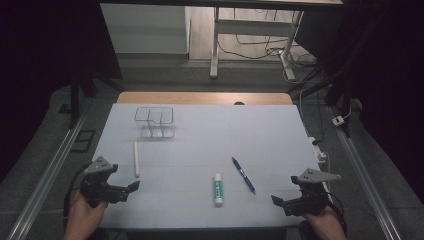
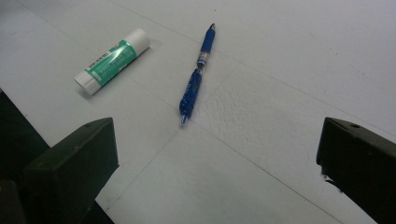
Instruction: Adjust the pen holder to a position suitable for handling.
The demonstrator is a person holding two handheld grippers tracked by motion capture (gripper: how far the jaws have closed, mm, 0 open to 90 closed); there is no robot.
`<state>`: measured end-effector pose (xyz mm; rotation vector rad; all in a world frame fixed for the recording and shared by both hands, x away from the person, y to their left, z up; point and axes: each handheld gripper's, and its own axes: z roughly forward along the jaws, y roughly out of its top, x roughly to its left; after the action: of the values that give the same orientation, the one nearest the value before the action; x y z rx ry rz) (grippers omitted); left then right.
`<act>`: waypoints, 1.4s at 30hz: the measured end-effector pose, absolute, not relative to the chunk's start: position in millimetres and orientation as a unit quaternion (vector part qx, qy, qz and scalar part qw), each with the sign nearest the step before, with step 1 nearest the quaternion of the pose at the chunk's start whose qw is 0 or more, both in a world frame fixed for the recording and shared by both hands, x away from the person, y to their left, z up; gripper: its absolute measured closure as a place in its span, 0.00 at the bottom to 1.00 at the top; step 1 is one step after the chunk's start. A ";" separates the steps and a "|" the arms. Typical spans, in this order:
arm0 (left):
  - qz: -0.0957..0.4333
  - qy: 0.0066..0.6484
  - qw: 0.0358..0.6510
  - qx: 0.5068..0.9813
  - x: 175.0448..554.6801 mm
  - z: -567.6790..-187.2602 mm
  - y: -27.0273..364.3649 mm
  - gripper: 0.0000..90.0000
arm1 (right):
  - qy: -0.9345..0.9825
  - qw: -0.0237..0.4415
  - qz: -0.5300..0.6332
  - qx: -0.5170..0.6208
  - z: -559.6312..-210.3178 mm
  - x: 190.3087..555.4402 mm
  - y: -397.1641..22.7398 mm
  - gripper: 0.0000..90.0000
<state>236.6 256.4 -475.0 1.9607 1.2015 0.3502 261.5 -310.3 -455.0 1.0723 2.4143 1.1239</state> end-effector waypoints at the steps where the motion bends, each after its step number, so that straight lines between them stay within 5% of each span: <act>1: 0.139 0.475 0.397 0.773 238.9 -475.1 256.3 0.00 | 0.833 0.135 0.388 0.370 -455.0 261.5 -310.2 0.00; 42: 0.157 0.502 0.387 0.758 338.6 -480.5 252.1 0.00 | 0.835 0.133 0.384 0.370 -455.5 262.2 -309.8 0.00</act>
<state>338.6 252.1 -480.5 1.9286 1.2772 0.3996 262.2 -309.8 -455.5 1.0720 2.4228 1.1148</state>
